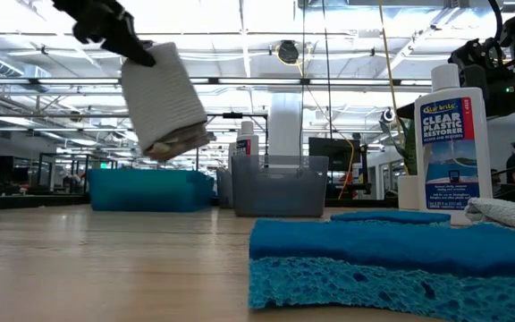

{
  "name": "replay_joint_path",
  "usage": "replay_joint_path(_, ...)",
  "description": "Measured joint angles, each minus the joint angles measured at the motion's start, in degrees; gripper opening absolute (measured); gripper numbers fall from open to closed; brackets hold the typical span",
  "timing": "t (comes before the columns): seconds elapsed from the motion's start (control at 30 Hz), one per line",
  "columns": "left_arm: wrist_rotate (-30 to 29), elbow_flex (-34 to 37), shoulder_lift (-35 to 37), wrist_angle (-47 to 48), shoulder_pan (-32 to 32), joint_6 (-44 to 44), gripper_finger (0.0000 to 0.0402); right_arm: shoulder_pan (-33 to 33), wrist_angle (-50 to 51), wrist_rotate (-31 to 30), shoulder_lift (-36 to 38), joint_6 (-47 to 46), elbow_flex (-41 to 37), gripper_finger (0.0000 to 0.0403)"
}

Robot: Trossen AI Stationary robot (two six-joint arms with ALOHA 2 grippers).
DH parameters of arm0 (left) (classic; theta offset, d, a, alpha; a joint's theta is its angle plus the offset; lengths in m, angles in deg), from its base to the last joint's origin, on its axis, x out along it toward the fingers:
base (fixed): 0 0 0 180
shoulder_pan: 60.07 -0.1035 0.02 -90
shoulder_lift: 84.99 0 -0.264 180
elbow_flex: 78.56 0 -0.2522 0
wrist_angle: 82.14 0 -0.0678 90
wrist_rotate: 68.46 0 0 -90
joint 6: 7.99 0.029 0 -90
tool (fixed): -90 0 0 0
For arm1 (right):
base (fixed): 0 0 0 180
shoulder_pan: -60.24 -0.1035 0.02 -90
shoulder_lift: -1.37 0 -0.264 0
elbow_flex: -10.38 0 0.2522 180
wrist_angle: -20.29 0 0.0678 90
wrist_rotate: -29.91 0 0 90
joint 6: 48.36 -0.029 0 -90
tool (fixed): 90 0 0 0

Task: Pick & Place Kitchen Items
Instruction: Put the left gray microfiber towel into the blue bin

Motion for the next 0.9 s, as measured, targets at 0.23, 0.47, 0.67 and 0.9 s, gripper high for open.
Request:
replay_joint_path(0.23,-8.7,0.0,-1.2,-5.8,-5.0,20.5,0.0021,0.0,0.0,0.0,0.0,0.0,0.0,0.002)
replay_joint_path(0.47,-10.2,0.1,-4.4,-9.6,-15.4,29.2,0.0013,0.0,0.0,0.0,0.0,0.0,0.0,0.002)
replay_joint_path(0.67,-10.3,0.0,-10.8,-15.5,-25.4,37.2,0.0018,0.0,0.0,0.0,0.0,0.0,0.0,0.002)
replay_joint_path(0.9,-6.7,0.0,-19.1,-29.5,-32.7,45.9,0.0013,0.0,0.0,0.0,0.0,0.0,0.0,0.002)
